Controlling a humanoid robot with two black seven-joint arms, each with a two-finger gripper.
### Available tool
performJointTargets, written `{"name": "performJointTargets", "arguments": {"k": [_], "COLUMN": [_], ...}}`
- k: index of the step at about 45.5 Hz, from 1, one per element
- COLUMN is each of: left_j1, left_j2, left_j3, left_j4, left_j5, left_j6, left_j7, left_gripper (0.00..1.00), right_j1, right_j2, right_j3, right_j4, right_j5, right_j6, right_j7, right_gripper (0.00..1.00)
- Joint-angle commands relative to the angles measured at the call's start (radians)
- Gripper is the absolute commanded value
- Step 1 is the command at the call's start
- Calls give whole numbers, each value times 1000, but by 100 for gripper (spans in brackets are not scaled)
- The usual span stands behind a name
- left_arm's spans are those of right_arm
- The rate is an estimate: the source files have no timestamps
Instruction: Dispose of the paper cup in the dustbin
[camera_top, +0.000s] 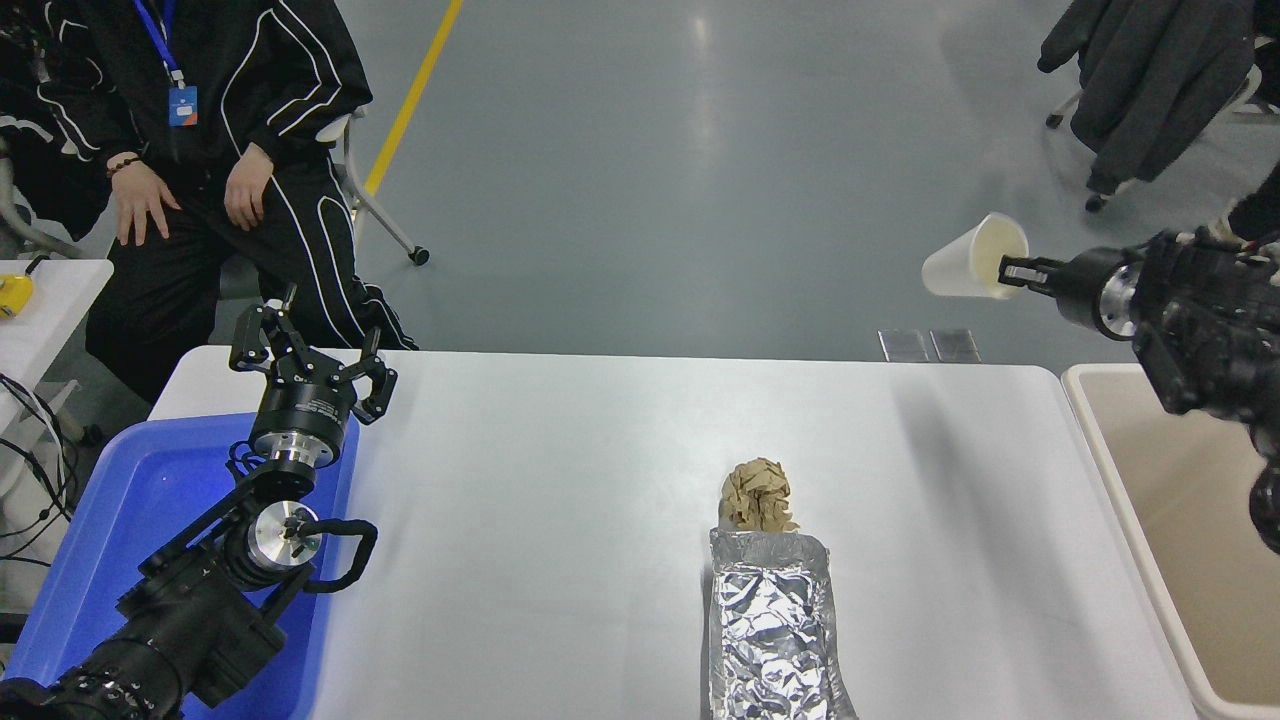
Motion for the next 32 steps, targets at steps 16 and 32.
{"name": "performJointTargets", "arguments": {"k": [16,32], "left_j1": [0,0], "left_j2": [0,0], "left_j3": [0,0], "left_j4": [0,1], "left_j5": [1,1], "left_j6": [0,0], "left_j7": [-1,0], "left_gripper": [100,100], "right_j1": [-193,-415], "right_j2": [-224,-184], "right_j3": [318,378], "right_j4": [-88,-88], "right_j5": [31,31], "right_j6": [-94,-163], "right_j7": [-183,-249], "right_gripper": [0,0]}}
